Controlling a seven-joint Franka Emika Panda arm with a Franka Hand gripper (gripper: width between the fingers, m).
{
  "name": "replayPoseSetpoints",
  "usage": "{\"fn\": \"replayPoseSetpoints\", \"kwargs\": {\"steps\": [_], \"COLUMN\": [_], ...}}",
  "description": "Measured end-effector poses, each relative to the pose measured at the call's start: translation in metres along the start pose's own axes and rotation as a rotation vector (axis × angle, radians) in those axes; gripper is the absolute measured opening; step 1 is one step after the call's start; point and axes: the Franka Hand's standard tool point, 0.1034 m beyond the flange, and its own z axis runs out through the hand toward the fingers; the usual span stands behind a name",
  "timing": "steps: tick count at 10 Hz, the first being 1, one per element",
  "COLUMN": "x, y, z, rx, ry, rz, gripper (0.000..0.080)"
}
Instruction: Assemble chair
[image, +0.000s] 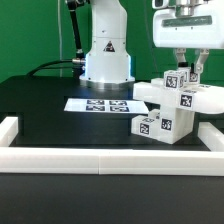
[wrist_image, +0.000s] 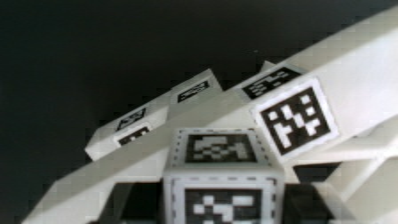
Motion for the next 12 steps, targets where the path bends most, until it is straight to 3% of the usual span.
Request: {"fn": "replayPoseSetpoints", "kwargs": {"steps": [3,6,7,8,9,12], "x": [-0.0005,-0.0007,-0.0025,-0.0038,-0.0042,-0.0067], "y": [-0.0002,-0.0001,-0.0004,-0.0001,-0.0004,-0.0023], "z": [0.0,0.0001,-0.0001,-0.0006,-0.0015,-0.0014], "rx": [0.001,0.0,-0.004,-0.007,-0.006,0.004], "ry": [-0.002,-0.002,-0.003,-0.005,-0.006,-0.001], "rz": [0.166,0.125,0.116,0.043,-0.075,-0.326], "gripper": [0.0288,0.0288,0.0514,0.0514,0.0619,0.0648]}}
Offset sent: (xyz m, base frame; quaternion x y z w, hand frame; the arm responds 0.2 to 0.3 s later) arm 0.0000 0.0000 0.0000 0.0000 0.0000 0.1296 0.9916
